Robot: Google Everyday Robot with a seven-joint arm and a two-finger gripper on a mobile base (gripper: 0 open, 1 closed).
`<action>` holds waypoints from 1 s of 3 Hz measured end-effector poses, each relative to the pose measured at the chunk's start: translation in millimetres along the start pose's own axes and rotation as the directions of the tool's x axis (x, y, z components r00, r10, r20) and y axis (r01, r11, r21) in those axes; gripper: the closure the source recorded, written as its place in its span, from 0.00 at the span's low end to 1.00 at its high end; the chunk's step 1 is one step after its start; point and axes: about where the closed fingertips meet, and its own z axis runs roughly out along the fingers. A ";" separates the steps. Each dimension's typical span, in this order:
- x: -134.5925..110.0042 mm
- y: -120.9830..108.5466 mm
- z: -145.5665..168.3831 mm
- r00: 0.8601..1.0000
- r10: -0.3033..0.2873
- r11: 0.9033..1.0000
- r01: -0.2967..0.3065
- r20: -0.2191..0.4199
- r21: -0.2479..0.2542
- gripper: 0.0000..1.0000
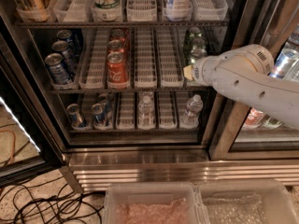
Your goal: Pick green can from middle shelf of fridge
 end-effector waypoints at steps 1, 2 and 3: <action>-9.0 -1.7 -8.4 1.000 0.002 1.000 -0.002 0.010 0.004 1.00; -18.6 -3.4 -16.9 1.000 0.005 1.000 -0.005 0.022 0.007 1.00; -16.3 5.4 -23.5 1.000 0.009 1.000 -0.009 -0.003 -0.021 1.00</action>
Offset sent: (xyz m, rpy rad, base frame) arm -0.1363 0.0300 0.1331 0.2379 0.3915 0.4092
